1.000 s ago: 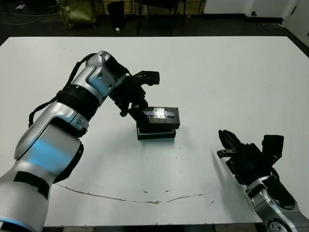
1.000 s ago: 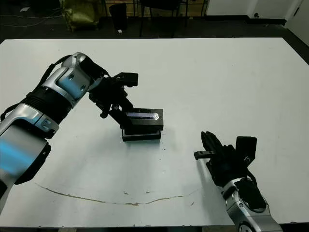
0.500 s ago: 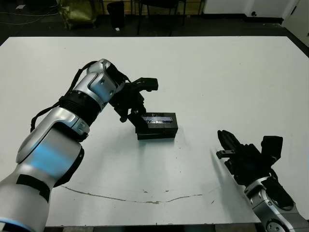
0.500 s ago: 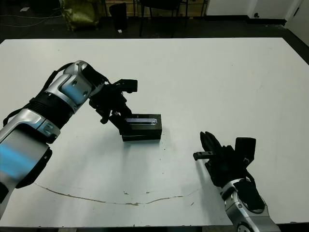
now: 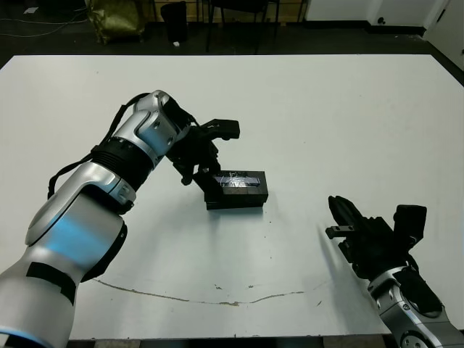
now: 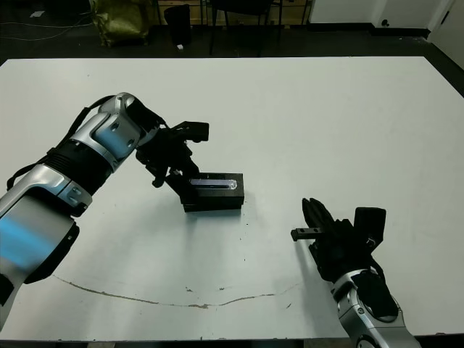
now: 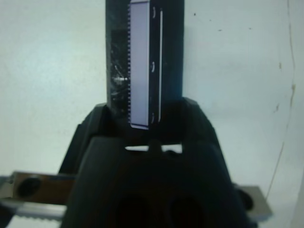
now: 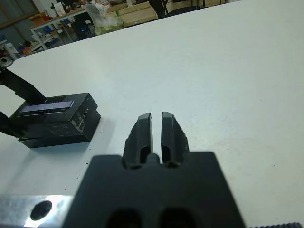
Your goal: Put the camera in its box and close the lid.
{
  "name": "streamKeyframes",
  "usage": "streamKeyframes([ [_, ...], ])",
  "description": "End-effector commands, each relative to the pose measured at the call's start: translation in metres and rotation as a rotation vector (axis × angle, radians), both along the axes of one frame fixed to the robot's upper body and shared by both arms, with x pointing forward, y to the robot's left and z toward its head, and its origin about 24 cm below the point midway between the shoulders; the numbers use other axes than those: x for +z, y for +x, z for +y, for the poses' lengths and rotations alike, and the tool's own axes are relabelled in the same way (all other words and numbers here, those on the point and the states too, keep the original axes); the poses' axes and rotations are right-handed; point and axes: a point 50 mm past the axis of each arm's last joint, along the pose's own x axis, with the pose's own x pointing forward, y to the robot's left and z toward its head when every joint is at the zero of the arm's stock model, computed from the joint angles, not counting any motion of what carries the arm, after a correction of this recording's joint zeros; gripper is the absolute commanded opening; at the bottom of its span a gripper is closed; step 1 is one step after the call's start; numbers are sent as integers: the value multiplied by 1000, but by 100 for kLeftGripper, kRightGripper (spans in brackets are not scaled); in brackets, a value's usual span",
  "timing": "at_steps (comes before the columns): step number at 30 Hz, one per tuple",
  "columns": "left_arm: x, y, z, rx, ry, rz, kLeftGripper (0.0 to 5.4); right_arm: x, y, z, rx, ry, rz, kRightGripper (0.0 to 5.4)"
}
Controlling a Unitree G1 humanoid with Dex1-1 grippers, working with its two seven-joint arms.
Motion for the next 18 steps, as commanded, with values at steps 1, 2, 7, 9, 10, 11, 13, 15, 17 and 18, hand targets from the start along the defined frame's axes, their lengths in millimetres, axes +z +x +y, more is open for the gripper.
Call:
streamKeyframes([
  [1, -15, -4, 2, 8, 22, 42, 208, -5, -2, -2, -9, -9, 32, 0],
  [2, -16, -4, 2, 14, 25, 46, 208, -5, -2, -2, -11, -7, 34, 0],
  [7, -21, -6, 0, 19, 32, 65, 208, -5, -3, -3, -18, -22, 38, 0],
  [9, -23, -7, -1, 17, 33, 74, 208, -5, -3, -3, -16, -15, 37, 0],
  [10, -24, -7, -2, 15, 32, 73, 208, -5, -3, -3, -17, -15, 38, 0],
  [11, -24, -7, -2, 17, 31, 68, 208, -5, -3, -3, -18, -16, 38, 0],
  [13, -25, -8, -2, 23, 30, 73, 208, -5, -4, -3, -19, -20, 37, 0],
  [15, -26, -8, -2, 27, 37, 87, 208, -5, -4, -3, -18, -20, 36, 0],
  [17, -27, -9, -3, 24, 40, 85, 208, -5, -4, -3, -17, -19, 31, 0],
  [18, -27, -9, -2, 26, 43, 88, 208, -5, -4, -3, -20, -20, 35, 0],
])
